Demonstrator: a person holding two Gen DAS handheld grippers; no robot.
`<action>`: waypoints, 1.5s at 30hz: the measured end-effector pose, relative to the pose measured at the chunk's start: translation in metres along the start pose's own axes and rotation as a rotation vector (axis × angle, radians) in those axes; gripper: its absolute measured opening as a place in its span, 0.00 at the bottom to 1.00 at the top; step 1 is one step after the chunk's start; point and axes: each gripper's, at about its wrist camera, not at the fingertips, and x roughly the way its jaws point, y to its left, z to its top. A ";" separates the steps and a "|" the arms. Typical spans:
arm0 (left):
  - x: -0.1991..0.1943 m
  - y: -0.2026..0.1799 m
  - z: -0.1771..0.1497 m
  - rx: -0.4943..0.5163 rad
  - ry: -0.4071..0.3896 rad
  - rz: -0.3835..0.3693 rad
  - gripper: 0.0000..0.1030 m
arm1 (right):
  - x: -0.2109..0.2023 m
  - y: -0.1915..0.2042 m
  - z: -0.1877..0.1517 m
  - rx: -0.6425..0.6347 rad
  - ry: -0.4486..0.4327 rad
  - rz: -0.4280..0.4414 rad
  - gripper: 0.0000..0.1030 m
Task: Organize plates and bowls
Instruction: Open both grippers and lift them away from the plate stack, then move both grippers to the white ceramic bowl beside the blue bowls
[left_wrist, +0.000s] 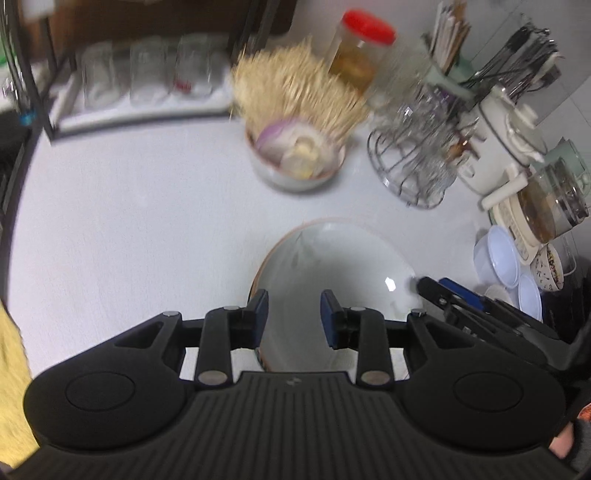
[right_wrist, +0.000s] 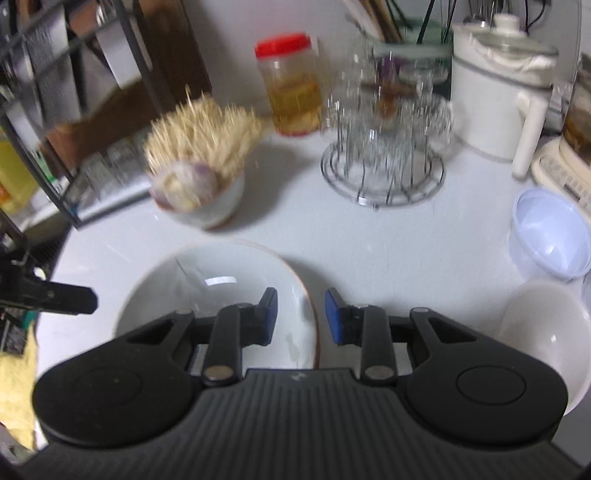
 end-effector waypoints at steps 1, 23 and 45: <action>-0.006 -0.005 0.001 0.019 -0.025 0.002 0.35 | -0.008 0.000 0.003 -0.005 -0.016 0.001 0.31; -0.071 -0.055 -0.036 0.248 -0.160 -0.030 0.41 | -0.118 0.007 -0.018 0.078 -0.154 -0.096 0.32; 0.000 -0.113 -0.051 0.259 -0.078 -0.156 0.46 | -0.139 -0.074 -0.050 0.238 -0.150 -0.257 0.32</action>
